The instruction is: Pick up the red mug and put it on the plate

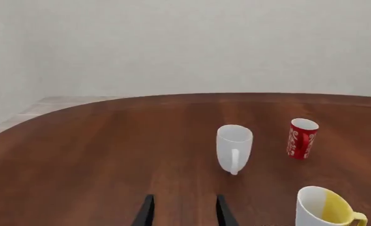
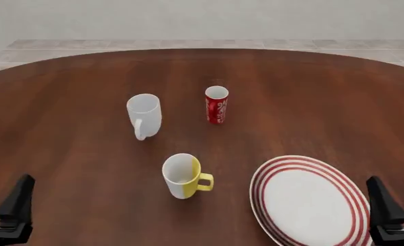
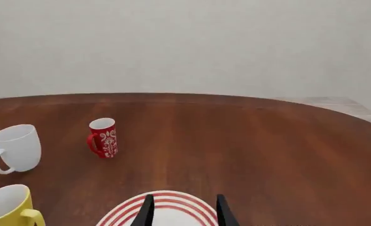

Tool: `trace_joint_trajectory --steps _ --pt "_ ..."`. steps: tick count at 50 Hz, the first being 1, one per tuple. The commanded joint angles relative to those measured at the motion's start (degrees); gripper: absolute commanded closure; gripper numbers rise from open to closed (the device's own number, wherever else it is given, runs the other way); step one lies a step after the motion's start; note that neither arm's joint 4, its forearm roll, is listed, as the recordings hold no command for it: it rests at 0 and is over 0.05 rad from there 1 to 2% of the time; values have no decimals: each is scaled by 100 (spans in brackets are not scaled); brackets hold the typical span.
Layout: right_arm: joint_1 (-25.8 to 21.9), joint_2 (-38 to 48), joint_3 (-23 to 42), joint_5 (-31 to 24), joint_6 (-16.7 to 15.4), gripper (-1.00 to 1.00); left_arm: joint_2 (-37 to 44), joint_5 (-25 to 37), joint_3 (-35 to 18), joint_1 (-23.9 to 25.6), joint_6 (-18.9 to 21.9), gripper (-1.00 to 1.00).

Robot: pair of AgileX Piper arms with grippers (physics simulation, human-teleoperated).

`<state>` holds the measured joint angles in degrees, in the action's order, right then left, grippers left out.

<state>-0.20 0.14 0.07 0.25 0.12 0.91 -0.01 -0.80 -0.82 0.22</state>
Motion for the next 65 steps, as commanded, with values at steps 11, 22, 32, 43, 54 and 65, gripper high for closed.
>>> trace_joint_trajectory --steps 11,22,32,43,54,65 --pt "62 10 0 -64 -32 -100 -60 -29 79 238 130 -100" --pt "79 3 -2 -84 -76 -100 47 -171 77 398 300 -100" --pt "64 1 -4 -86 -109 -100 1331 -943 -618 1020 606 -100" --pt "76 -2 -5 -71 -114 -100 3251 -2031 -936 1573 306 -100" --pt "78 -9 -5 -54 -119 -100 4076 -1756 -1997 2128 92 -100" --pt "85 -9 -6 -46 -114 -100 4454 -1149 -3252 1886 290 -100"
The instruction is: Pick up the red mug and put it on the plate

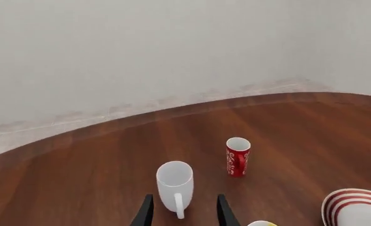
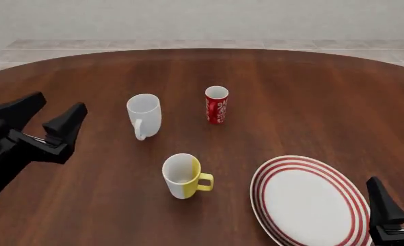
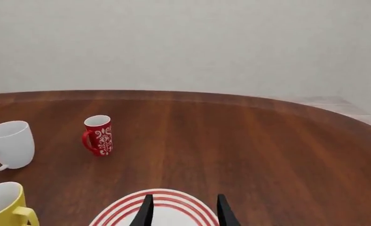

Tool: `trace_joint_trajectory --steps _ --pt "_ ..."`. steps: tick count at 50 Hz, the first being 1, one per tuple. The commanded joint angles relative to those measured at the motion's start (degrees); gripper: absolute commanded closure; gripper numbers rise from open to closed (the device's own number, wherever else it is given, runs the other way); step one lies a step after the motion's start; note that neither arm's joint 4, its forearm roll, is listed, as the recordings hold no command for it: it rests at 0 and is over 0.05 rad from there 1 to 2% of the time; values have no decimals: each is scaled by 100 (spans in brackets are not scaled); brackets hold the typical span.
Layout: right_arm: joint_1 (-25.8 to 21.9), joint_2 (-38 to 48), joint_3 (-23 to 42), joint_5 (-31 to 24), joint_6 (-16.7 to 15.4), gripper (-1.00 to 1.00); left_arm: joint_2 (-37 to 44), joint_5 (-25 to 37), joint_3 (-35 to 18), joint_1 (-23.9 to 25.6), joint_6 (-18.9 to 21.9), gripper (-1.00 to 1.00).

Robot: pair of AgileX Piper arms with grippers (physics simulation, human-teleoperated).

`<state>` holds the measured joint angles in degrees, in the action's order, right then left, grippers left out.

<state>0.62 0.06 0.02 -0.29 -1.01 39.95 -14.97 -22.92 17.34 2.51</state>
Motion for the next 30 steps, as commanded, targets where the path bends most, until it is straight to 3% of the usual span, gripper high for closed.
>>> trace_joint_trajectory --steps 1,9,19,30 --pt "4 -1 -1 7 1 -100 645 393 -1140 172 -24 -100" --pt "10 -2 0 6 19 -100 1245 260 -1654 532 444 -100" --pt "-1 8 3 12 14 -100 2253 36 -2211 992 401 -100" --pt "0 3 -1 36 -22 -100 3161 42 -2885 1436 668 -100"
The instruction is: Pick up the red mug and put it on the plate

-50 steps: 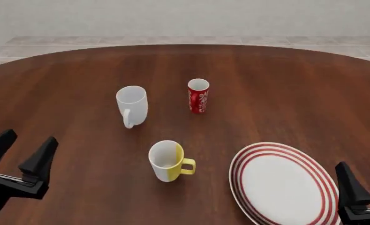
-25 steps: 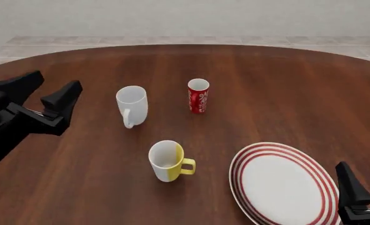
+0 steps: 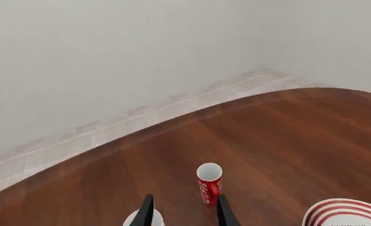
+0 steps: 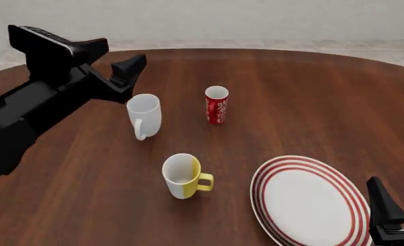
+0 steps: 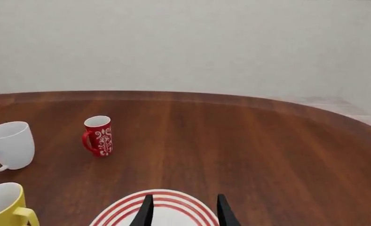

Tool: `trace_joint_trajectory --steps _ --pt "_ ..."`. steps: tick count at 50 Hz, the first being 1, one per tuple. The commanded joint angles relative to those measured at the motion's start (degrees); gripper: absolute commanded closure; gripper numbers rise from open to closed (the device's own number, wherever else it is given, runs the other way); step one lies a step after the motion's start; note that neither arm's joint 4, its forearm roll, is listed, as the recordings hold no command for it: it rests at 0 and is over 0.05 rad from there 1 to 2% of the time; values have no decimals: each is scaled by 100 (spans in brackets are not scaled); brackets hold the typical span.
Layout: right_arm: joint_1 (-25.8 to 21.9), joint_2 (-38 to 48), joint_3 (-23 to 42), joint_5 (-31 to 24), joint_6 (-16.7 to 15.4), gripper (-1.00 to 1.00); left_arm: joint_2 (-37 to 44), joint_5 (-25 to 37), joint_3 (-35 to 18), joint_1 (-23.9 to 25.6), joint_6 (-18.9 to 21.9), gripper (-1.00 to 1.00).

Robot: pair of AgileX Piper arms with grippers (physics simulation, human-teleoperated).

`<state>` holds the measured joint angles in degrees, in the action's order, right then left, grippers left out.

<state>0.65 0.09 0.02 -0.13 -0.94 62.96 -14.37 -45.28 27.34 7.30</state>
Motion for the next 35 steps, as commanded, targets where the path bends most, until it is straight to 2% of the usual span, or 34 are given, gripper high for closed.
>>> trace_joint_trajectory --steps 1,21,35 --pt "-4 -1 -1 24 -34 -100 958 31 -733 540 162 -100" --pt "-7 -3 -1 30 -32 -100 2221 464 -1818 1011 180 -100" --pt "-23 0 -1 37 -46 -100 2775 660 -2328 854 2 -100"
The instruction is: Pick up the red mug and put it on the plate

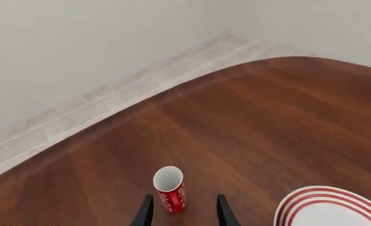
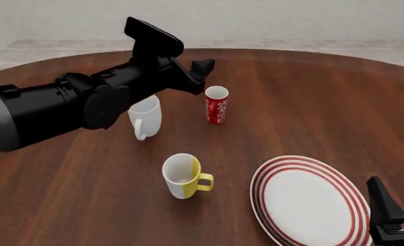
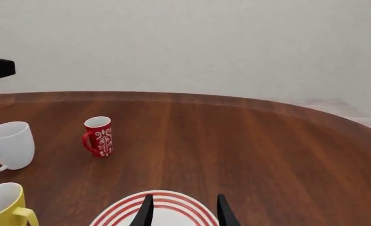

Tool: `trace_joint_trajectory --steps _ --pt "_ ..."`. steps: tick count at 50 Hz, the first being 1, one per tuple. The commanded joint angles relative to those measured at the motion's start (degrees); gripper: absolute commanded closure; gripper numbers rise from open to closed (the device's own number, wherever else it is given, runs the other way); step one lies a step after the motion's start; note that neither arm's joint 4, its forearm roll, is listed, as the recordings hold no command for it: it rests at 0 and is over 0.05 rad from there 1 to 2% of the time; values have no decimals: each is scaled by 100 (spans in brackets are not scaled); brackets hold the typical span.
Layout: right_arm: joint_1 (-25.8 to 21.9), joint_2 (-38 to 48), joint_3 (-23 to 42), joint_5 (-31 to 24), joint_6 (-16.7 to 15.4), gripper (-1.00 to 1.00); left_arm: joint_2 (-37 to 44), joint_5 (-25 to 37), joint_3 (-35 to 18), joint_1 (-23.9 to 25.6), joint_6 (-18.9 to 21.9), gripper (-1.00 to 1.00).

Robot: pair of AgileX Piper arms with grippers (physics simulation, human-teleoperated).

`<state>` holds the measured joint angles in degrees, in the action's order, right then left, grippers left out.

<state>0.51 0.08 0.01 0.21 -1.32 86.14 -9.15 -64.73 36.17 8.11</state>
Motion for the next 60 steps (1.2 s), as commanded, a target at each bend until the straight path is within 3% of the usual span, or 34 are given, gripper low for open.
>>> trace_joint_trajectory --steps 1,60 --pt "-10 2 0 2 -7 -100 501 135 -393 -70 -111 -100" --pt "-4 4 0 -12 -42 -100 1981 -65 -1039 -279 -318 -100"
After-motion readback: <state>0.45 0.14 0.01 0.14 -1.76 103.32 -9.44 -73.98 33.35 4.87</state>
